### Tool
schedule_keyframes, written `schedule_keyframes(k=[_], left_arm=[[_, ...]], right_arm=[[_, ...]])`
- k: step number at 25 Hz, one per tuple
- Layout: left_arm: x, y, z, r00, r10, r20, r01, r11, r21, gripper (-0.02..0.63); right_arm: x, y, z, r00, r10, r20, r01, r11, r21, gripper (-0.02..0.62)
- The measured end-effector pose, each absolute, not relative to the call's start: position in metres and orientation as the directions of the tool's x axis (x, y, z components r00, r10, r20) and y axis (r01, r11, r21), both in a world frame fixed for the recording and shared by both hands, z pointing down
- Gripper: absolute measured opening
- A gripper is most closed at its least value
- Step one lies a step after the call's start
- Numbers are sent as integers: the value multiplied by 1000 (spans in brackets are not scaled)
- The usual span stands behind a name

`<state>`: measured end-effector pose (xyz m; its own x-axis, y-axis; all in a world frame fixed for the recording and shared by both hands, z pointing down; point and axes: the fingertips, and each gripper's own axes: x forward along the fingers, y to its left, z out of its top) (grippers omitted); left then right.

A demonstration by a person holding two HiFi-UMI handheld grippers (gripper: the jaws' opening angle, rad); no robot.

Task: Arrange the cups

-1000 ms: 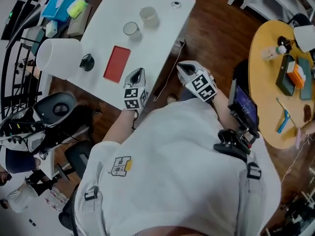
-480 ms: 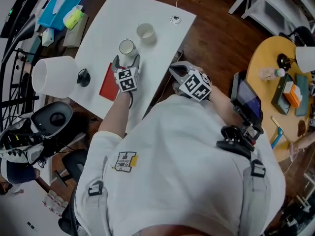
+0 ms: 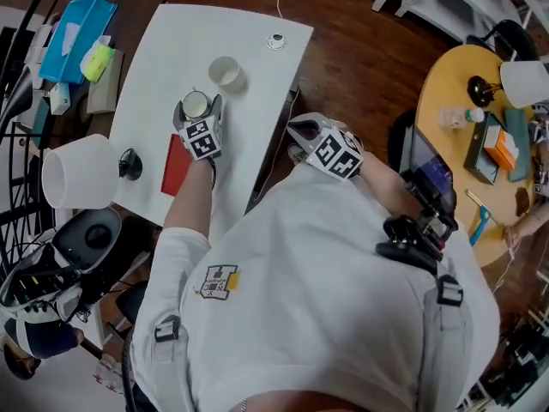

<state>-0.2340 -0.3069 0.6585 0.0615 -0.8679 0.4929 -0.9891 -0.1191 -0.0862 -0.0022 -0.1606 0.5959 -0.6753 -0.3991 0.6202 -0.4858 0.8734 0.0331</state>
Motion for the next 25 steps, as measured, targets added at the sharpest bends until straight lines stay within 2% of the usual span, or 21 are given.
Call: schedule_keyframes(k=[1, 2, 12, 18, 25], left_arm=[[-234, -307, 658, 56, -868, 493, -990, -111, -83, 466], [-234, -308, 655, 51, -871, 488, -991, -103, -81, 422], [-227, -300, 653, 64, -876, 478, -994, -100, -51, 416], [-228, -278, 629, 53, -902, 429, -995, -82, -49, 414], [-283, -214, 599, -35, -916, 399, -998, 9, -66, 414]], right_arm=[[-1, -161, 597, -674, -399, 622, -488, 872, 31, 0], [0, -162, 598, -673, -400, 622, -490, 871, 30, 0], [4, -161, 602, -675, -392, 625, -488, 873, 21, 0], [-1, -158, 600, -695, -370, 616, -461, 887, 12, 1], [-43, -147, 594, -750, -302, 589, -370, 929, 6, 2]])
